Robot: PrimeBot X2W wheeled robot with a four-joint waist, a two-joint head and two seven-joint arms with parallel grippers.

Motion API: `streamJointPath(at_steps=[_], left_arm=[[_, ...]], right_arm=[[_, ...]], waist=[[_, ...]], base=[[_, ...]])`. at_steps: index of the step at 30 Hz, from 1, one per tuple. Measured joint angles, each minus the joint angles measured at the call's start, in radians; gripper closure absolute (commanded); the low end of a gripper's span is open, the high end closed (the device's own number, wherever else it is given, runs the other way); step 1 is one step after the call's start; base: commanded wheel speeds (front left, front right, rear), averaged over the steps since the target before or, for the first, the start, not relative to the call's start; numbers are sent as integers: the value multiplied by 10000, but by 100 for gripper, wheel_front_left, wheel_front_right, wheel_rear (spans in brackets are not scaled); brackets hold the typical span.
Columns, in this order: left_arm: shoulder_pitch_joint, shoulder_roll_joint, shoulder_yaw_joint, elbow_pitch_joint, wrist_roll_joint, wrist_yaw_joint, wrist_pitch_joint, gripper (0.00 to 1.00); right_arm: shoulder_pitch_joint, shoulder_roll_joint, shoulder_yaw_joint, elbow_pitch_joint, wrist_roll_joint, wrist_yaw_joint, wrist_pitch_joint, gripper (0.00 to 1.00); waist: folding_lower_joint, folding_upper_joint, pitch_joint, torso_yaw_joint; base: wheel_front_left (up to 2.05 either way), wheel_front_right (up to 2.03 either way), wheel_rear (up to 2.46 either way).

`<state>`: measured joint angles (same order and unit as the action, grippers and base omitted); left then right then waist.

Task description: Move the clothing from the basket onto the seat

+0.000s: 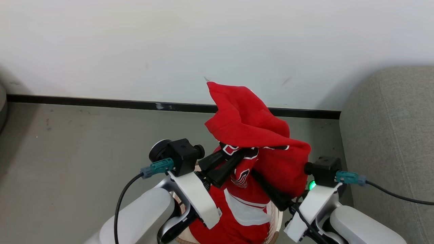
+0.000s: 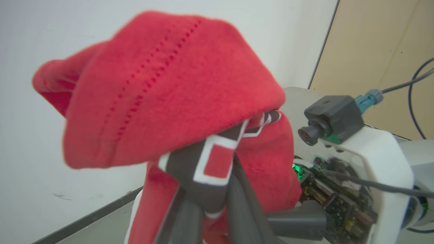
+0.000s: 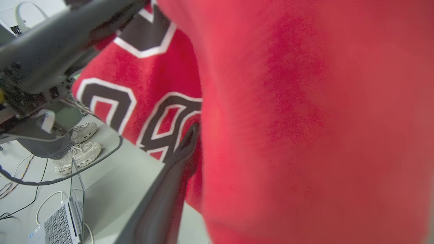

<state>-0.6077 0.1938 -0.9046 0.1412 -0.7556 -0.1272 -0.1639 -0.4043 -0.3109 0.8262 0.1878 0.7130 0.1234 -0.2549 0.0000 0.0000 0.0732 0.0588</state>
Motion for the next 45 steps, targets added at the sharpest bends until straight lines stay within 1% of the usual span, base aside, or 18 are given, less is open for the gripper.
streamJointPath(at_steps=[1,8,15,18,22,23,24,25,26,27,28,35,41,45], left_arm=[[0,2,0,-2,0,0,2,100],[34,67,56,17,-128,0,54,100],[332,217,242,174,-291,19,52,100],[469,221,251,232,-380,102,52,100],[584,224,249,272,-437,104,44,100],[606,222,245,272,-437,104,44,88],[618,217,240,272,-437,104,44,62],[622,211,236,272,-437,104,42,54],[623,211,232,270,-437,104,42,42],[626,215,230,270,-437,105,40,11],[629,215,230,270,-437,105,40,0],[760,253,226,270,-437,117,-48,0],[899,380,178,276,-395,203,-56,0],[948,485,109,267,-130,207,-134,0]], right_arm=[[-30,17,0,-2,0,0,0,100],[-137,54,-242,-13,-10,0,0,100],[-135,61,-970,-15,-257,0,0,100],[-121,73,-1275,-29,-313,0,0,100],[-61,136,-1526,-79,-481,2,0,100],[-36,155,-1590,-90,-495,2,0,100],[-2,169,-1653,-102,-556,2,0,100],[47,176,-1699,-113,-591,2,0,100],[90,176,-1739,-113,-646,2,0,100],[123,174,-1787,-111,-694,0,0,100],[144,171,-1850,-117,-738,0,0,100],[179,155,-2322,-228,-920,0,0,100],[322,-13,-2754,-384,-1104,0,0,100],[368,-125,-3246,-508,-1294,0,0,100]], waist=[[0,0,-2,-2],[0,0,-26,-43],[0,0,-58,-118],[0,0,-84,-152],[0,0,-118,-189],[0,0,-126,-196],[0,0,-136,-203],[0,0,-146,-209],[0,0,-158,-215],[0,0,-171,-220],[-1,0,-185,-225],[0,0,-306,-255],[0,0,-363,-336],[0,0,-352,-427]], base=[[0,0,0],[0,0,0],[0,0,0],[0,0,0],[0,0,0],[0,0,0],[0,0,0],[0,0,0],[0,0,0],[0,0,0],[0,0,0],[0,0,0],[0,0,0],[0,0,0]])
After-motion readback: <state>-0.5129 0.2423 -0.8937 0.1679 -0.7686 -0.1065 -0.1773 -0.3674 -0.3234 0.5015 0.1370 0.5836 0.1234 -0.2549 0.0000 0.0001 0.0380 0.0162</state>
